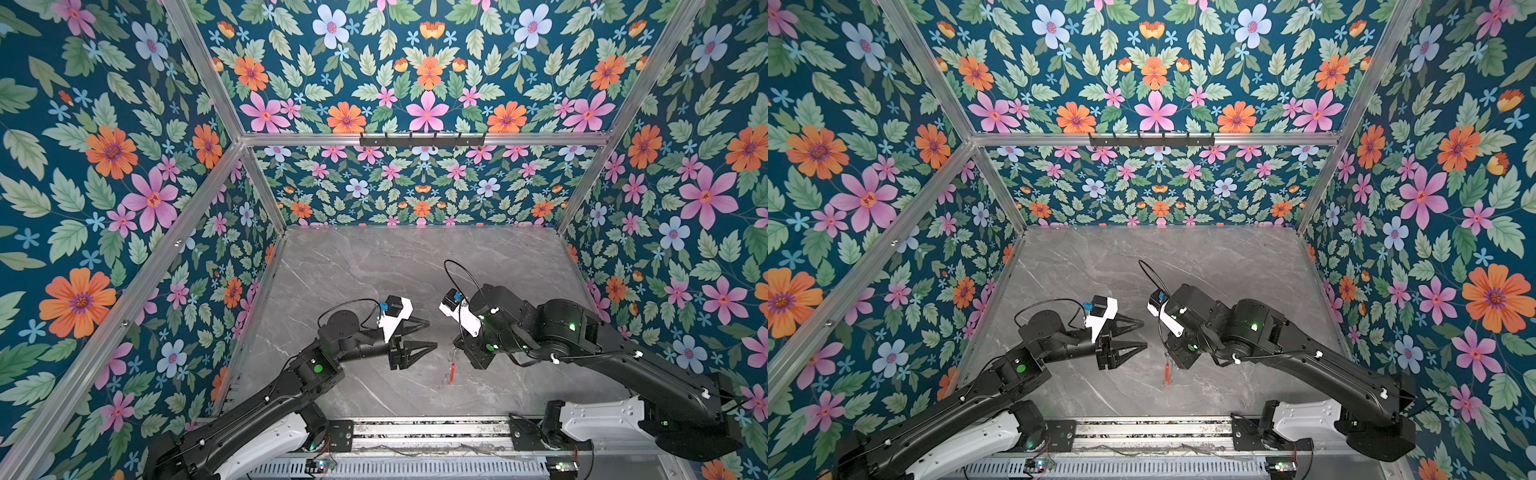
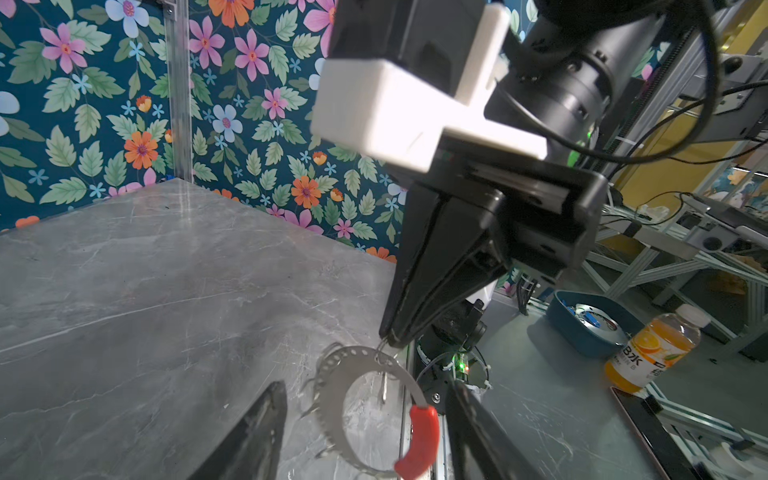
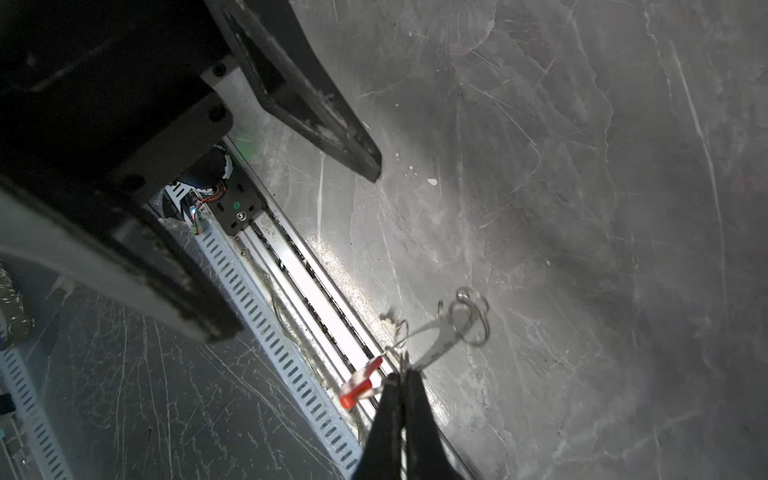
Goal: Remove the keys from the keyring
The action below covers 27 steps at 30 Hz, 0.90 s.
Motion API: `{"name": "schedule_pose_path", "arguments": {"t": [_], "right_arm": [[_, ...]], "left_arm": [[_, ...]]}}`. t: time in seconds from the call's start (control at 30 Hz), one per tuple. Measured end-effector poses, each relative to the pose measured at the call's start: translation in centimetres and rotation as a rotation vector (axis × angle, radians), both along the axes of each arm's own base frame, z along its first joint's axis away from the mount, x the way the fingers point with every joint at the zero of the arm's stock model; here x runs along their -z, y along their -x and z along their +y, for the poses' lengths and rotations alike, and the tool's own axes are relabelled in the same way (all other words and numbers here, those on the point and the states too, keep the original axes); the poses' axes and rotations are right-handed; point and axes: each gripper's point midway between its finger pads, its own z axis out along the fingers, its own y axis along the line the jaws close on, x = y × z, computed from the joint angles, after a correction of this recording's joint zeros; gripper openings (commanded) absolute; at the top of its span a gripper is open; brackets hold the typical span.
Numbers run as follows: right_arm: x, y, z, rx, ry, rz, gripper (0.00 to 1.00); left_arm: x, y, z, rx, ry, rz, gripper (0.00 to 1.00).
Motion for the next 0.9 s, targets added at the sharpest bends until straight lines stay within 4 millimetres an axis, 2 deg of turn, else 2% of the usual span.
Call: {"name": "schedule_pose_path", "arguments": {"t": [0.33,0.9], "right_arm": [[0.1,0.8,-0.1,-0.024,-0.004,0.035,0.00],[-1.0,1.5,0.6,-0.056,-0.069,0.047,0.00]], "left_arm": [[0.8,0.1,-1.5,0.073,-0.002,0.013,0.59],[1.2,1.0,-2.9,0.199,0.031,0.034,0.47]]}}
